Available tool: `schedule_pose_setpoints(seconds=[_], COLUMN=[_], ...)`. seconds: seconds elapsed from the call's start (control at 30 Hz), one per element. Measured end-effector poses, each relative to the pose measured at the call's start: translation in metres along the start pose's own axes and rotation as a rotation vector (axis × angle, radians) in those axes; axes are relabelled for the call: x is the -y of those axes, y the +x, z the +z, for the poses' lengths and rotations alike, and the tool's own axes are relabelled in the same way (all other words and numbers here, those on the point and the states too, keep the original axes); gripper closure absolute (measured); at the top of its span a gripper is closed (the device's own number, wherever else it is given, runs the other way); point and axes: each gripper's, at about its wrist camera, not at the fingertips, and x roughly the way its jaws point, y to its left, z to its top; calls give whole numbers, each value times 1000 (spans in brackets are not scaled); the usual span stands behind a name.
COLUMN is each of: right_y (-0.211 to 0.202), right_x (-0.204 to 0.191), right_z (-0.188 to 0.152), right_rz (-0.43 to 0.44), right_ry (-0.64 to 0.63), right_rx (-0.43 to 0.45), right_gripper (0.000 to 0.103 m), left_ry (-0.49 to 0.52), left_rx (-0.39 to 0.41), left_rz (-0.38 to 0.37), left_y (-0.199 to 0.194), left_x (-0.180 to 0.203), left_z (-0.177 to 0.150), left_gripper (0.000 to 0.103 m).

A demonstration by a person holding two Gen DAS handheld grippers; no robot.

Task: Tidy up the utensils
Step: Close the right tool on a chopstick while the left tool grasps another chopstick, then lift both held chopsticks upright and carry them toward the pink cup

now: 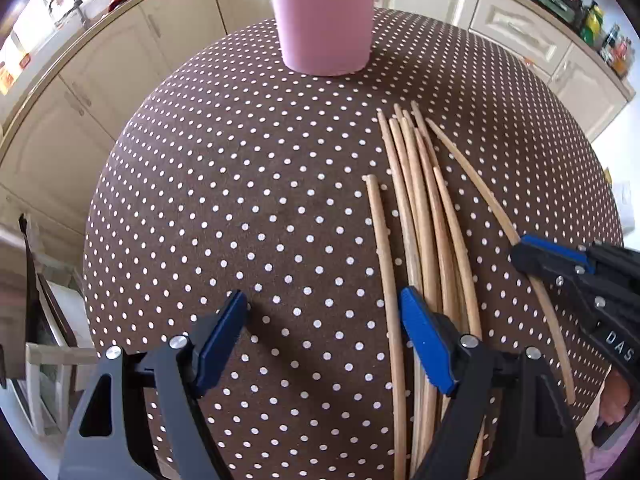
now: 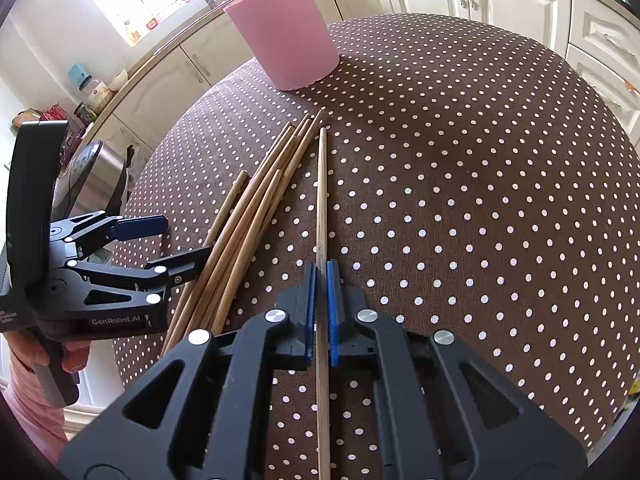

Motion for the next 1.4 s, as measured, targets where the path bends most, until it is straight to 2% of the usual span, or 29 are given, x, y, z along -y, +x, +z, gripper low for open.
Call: schedule_pose_setpoints(seconds=[0.07, 0.1, 0.13, 0.2, 0.27, 0.3, 0.33, 0.43, 0.63, 0.83, 1.1, 1.3, 1.4], right_y=[0, 0, 0, 0, 0, 0, 0, -1, -4, -21, -47, -70, -82], right_x=[0, 0, 0, 0, -1, -1, -2, -4, 6, -1, -21, -32, -40], right_z=[0, 0, 0, -1, -1, -1, -2, -3, -6, -6, 3, 17, 26], right_rz=[-2, -3, -4, -4, -12, -17, -23, -29, 24, 24, -7, -15, -32], right_ry=[1, 2, 3, 17, 22, 25, 31, 39, 119, 107, 62, 23, -3], right_rx=[-1, 0, 1, 5, 8, 10, 12, 21, 46, 134, 259, 345, 390], right_gripper=[97, 97, 97, 97, 97, 97, 97, 97, 97, 97, 97, 97, 97], left_ry=[4, 22, 40, 94, 100, 102, 106, 98, 50, -12, -79, -132, -141], left_rx=[21, 48, 71, 107, 120, 125, 131, 168, 309, 431, 602, 705, 762], left_rz=[6, -5, -17, -16, -19, -12, -4, -20, -52, -94, -112, -163, -164], left_y=[1, 0, -2, -5, -7, -7, -8, -9, -15, -40, -81, -107, -122], left_x=[0, 3, -6, 0, 4, 6, 7, 7, -6, -21, -31, -35, -35], left_z=[0, 0, -12, -19, -22, -22, -23, -28, -57, -71, -66, -43, -32], left_gripper=[27, 36, 50, 63, 80, 94, 96, 97, 97, 97, 97, 97, 97])
